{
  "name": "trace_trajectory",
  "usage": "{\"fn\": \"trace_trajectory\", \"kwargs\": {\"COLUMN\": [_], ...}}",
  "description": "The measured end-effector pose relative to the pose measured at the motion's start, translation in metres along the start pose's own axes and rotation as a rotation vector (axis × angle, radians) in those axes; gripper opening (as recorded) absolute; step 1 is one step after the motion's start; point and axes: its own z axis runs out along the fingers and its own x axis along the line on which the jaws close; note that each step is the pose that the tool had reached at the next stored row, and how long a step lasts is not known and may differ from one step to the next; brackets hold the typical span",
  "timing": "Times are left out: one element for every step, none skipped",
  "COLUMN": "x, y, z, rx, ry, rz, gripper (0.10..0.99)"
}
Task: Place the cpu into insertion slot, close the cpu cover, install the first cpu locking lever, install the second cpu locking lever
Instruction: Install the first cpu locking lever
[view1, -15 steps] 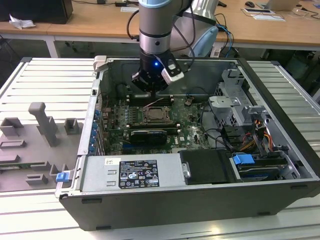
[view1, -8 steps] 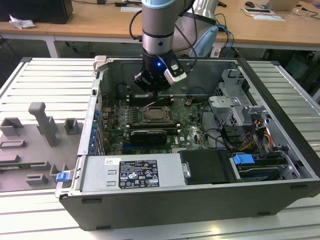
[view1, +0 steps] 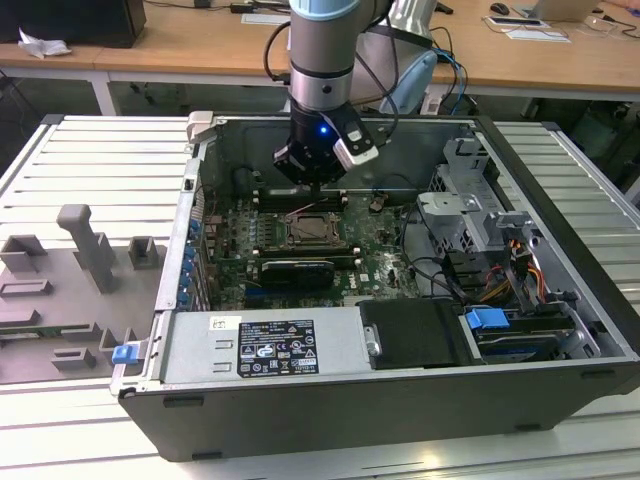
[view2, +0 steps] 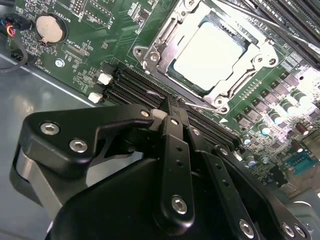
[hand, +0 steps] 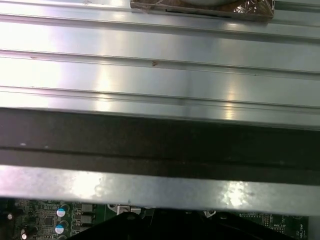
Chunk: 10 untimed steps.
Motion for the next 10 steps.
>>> {"fn": "trace_trajectory", "kwargs": {"x": [-0.0002,-0.0005,-0.0009,-0.002,-0.0032,-0.0044,-0.005,-0.0054,-0.0059,-0.0071], "y": [0.0003,0.0005,0.0009,0.0014,0.0013,0.0014,0.0013,0.0012,0.0011,0.0009], "z": [0.0004,0.0009,0.0014,0.0022,0.0029,0.0038,0.0051,0.006,0.007,0.0086], "rx": [0.0,0.0,0.0,0.0,0.0,0.0,0.0,0.0,0.0,0.0], "ry": [-0.0001,-0.0002,-0.0001,-0.0001,-0.0001,-0.0002,-0.0001,-0.0001,-0.0001,-0.0001], "rz": [0.0,0.0,0.0,0.0,0.0,0.0,0.0,0.0,0.0,0.0], "gripper": [0.106,0.106,0.106,0.106,0.106,0.106,0.106,0.106,0.106,0.106]}}
